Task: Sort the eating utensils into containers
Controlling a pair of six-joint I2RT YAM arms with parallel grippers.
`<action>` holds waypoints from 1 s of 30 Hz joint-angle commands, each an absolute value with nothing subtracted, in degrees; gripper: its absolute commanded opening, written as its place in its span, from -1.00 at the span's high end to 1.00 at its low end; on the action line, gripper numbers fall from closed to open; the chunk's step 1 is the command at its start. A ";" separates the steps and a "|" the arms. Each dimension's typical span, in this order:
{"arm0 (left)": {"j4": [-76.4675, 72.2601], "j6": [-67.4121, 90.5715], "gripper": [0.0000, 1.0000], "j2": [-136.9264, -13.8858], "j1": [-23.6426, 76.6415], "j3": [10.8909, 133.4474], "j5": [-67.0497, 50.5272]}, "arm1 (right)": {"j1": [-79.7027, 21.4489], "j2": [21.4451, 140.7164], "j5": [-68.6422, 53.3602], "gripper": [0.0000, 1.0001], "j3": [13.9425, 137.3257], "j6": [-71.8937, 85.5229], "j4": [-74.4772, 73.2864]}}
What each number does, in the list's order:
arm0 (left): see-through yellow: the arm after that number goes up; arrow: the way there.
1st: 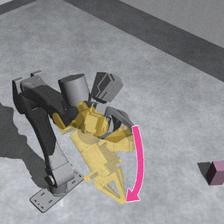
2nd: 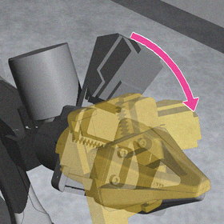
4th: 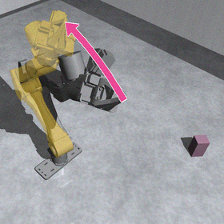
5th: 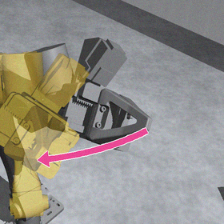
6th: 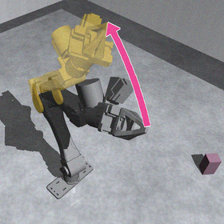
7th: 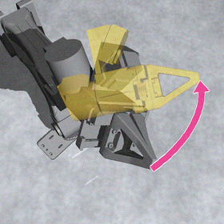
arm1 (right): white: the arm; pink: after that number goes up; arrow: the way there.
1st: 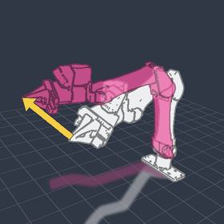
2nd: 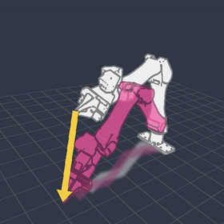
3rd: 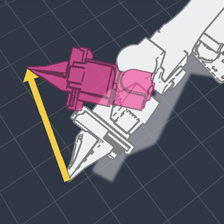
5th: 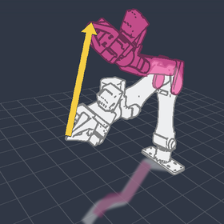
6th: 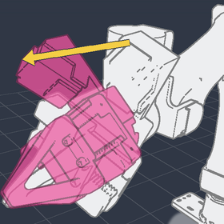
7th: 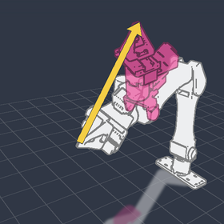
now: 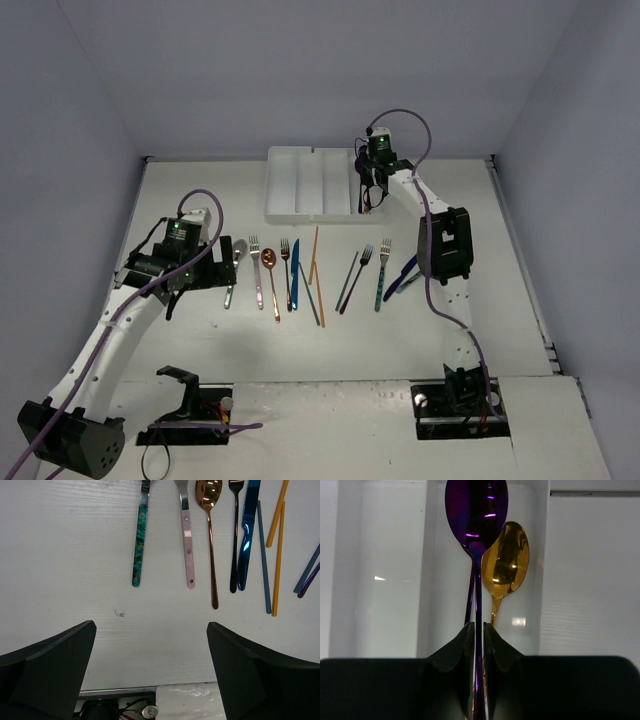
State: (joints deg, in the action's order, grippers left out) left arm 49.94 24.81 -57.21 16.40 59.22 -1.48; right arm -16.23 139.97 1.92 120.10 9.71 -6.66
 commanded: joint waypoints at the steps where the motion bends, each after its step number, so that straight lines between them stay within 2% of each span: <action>1: 47.38 26.02 -0.83 -59.05 16.70 59.07 -0.62 | -16.52 138.78 2.98 0.61 125.24 9.14 -3.25; 3: 46.98 25.83 -0.83 -59.98 16.70 58.98 -0.54 | -16.44 137.51 3.17 0.37 124.83 8.66 -3.17; 6: 45.87 25.04 -0.83 -62.29 16.70 59.05 -0.62 | -16.44 134.17 3.57 0.20 122.69 7.78 -3.25; 12: 43.01 22.00 -0.78 -69.13 16.70 59.66 0.92 | -16.52 118.11 5.26 0.18 106.79 8.66 -3.25; 18: 42.18 18.28 -0.48 -82.48 16.52 65.49 1.76 | -16.61 99.67 4.73 0.18 88.68 12.49 -3.34; 21: 41.51 17.76 -0.40 -86.52 16.52 67.19 2.91 | -16.61 90.56 3.79 0.17 79.38 13.76 -3.36; 30: 38.84 14.90 -0.08 -99.76 15.93 70.29 7.47 | -16.83 72.17 0.82 0.08 62.30 13.34 -3.87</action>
